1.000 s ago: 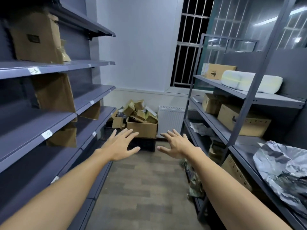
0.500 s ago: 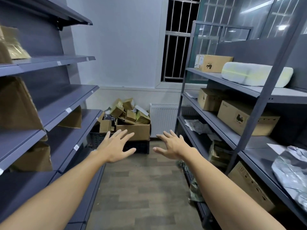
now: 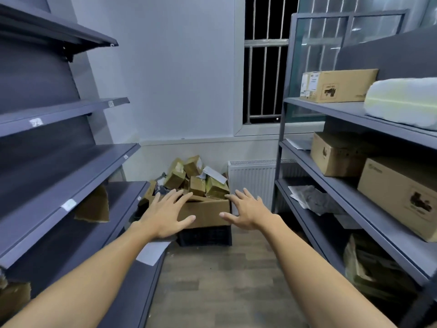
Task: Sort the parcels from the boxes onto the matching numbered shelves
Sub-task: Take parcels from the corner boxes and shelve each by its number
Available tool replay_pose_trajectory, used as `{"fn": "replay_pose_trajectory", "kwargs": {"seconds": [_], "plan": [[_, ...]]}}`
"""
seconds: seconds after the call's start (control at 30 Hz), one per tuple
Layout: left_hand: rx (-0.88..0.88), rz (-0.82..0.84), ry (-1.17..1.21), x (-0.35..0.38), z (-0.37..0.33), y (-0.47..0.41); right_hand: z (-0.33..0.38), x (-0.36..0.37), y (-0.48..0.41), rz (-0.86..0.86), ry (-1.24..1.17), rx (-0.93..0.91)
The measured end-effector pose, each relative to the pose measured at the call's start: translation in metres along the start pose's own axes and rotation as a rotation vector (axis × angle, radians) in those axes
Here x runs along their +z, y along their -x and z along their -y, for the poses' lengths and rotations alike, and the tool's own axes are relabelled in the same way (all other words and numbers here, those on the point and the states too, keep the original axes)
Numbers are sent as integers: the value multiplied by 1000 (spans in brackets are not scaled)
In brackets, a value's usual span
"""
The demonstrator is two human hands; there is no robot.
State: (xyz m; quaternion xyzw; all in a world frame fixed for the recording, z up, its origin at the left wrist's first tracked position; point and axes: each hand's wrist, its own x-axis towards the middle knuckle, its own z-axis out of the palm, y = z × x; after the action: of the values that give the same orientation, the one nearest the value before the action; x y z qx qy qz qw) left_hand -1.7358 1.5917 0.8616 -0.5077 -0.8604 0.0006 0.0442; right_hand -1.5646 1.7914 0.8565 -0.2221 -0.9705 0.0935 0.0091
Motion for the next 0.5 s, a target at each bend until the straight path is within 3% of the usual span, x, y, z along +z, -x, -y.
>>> {"fn": "replay_pose_trajectory", "kwargs": {"seconds": [0.5], "plan": [[3,71,32,64,65,-189,-60,15,-197,90,43,-23]]}}
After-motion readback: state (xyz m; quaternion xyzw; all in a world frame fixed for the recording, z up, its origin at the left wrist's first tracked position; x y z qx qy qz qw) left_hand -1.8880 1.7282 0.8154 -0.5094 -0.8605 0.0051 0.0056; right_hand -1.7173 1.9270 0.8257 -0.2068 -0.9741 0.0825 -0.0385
